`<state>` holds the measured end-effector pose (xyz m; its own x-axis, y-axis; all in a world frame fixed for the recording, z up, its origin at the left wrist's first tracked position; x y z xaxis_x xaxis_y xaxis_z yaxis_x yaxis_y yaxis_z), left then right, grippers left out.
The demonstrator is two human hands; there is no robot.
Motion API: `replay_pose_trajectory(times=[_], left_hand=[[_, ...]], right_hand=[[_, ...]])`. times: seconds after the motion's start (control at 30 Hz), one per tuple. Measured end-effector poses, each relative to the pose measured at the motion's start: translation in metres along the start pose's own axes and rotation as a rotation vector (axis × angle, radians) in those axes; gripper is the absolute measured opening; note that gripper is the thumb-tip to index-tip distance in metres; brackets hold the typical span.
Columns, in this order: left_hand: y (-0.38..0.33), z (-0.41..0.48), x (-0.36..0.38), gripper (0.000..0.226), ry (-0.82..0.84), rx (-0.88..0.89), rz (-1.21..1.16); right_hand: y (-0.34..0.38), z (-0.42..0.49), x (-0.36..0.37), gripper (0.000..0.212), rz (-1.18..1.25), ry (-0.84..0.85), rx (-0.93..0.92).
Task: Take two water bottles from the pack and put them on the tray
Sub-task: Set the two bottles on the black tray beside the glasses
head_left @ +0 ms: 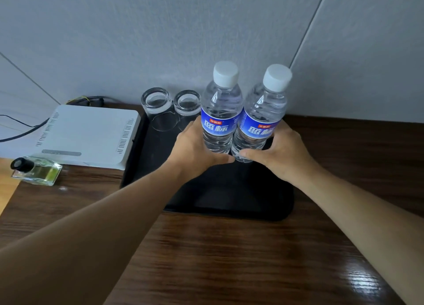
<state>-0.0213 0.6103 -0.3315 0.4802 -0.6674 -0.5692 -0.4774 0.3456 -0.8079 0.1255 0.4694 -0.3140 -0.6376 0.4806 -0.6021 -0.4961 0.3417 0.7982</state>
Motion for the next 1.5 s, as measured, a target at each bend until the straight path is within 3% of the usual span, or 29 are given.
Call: replay_pose_trajectory(times=[0.13,0.23,0.33,0.47,0.73,1.5], left_hand=[[0.008,-0.002,-0.007,0.063,0.033,-0.003,-0.028],[0.006,-0.003,-0.005,0.055,0.01,-0.001,-0.017],[0.005,-0.003,-0.003,0.06,-0.029,0.017,-0.01],[0.009,-0.003,-0.002,0.06,-0.005,0.025,-0.012],[0.005,-0.005,0.003,0.058,0.038,0.036,-0.04],[-0.009,-0.081,0.034,0.059,0.101,0.075,-0.084]], right_hand=[[-0.006,-0.001,0.002,0.065,-0.026,0.11,0.014],[-0.011,-0.002,0.001,0.064,-0.107,0.047,0.042],[-0.005,-0.001,-0.003,0.066,-0.2,0.033,0.039],[0.0,-0.002,-0.005,0.056,-0.198,0.106,-0.007],[0.0,-0.011,-0.013,0.046,-0.17,0.095,-0.035],[-0.011,-0.099,-0.03,0.051,-0.182,0.105,0.004]])
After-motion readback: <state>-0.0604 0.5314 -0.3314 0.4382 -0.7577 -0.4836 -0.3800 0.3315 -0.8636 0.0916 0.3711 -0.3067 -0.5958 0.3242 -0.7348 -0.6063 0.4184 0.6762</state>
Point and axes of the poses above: each hand's wrist, its own z-axis towards the middle knuckle, its own x-axis out of the palm, y = z × x, the point moved 4 cm from there along z, towards the middle knuckle, and after that the axes turned 2 degrees about -x, right-handed, at the moved point
